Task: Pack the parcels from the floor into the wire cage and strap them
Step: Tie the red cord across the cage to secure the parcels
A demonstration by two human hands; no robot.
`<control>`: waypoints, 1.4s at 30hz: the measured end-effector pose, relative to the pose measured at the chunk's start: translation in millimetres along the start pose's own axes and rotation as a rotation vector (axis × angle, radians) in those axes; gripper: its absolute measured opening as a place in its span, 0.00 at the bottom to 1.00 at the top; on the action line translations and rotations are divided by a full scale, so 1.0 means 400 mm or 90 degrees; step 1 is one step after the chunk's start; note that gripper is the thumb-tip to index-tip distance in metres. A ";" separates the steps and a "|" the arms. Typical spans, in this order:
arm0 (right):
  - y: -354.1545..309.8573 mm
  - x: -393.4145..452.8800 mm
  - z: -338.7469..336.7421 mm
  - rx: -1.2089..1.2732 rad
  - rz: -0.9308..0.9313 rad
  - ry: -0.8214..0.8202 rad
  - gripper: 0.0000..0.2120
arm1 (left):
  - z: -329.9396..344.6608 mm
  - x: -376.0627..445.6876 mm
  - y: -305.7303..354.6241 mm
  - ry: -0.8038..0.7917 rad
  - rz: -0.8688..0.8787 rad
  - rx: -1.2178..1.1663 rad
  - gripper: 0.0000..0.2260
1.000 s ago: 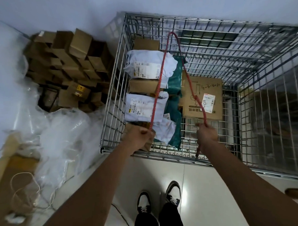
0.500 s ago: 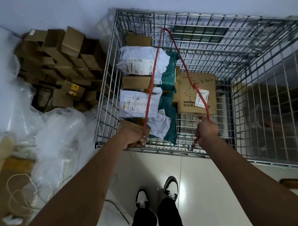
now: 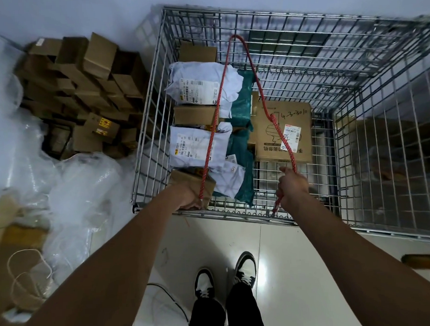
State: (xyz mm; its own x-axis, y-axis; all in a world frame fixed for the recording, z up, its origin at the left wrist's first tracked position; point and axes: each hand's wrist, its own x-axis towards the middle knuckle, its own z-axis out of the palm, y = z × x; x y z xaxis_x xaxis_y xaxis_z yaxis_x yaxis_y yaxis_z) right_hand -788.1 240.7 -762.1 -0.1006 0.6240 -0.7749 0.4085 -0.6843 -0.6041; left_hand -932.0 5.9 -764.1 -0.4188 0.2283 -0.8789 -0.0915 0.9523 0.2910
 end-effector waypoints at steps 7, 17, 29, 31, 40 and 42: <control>0.012 0.015 0.000 -0.005 0.007 0.008 0.13 | 0.009 0.010 0.039 -0.055 -0.095 -0.217 0.03; 0.017 0.032 0.003 -0.006 0.008 0.005 0.10 | 0.026 0.067 0.047 -0.060 -0.203 -0.604 0.16; -0.111 0.107 -0.046 -0.105 -0.128 0.105 0.18 | 0.014 -0.020 0.086 0.129 -0.007 -0.207 0.15; -0.129 0.131 -0.070 -0.137 -0.191 0.113 0.15 | 0.025 -0.028 0.075 0.269 0.087 -0.134 0.16; -0.102 0.276 -0.173 -0.320 -0.153 -0.029 0.09 | 0.251 0.088 0.367 -0.048 0.174 -0.151 0.11; -0.070 0.315 -0.185 -0.392 -0.139 -0.048 0.10 | 0.322 0.147 0.438 -0.096 0.191 -0.152 0.12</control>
State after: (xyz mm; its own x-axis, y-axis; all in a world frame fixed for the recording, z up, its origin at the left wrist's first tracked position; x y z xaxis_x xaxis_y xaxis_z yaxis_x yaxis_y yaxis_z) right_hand -745.0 366.4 -829.3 -0.2943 0.6800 -0.6715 0.8134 -0.1907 -0.5496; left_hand -856.4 212.2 -813.3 -0.3232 0.5332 -0.7818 -0.2004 0.7689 0.6072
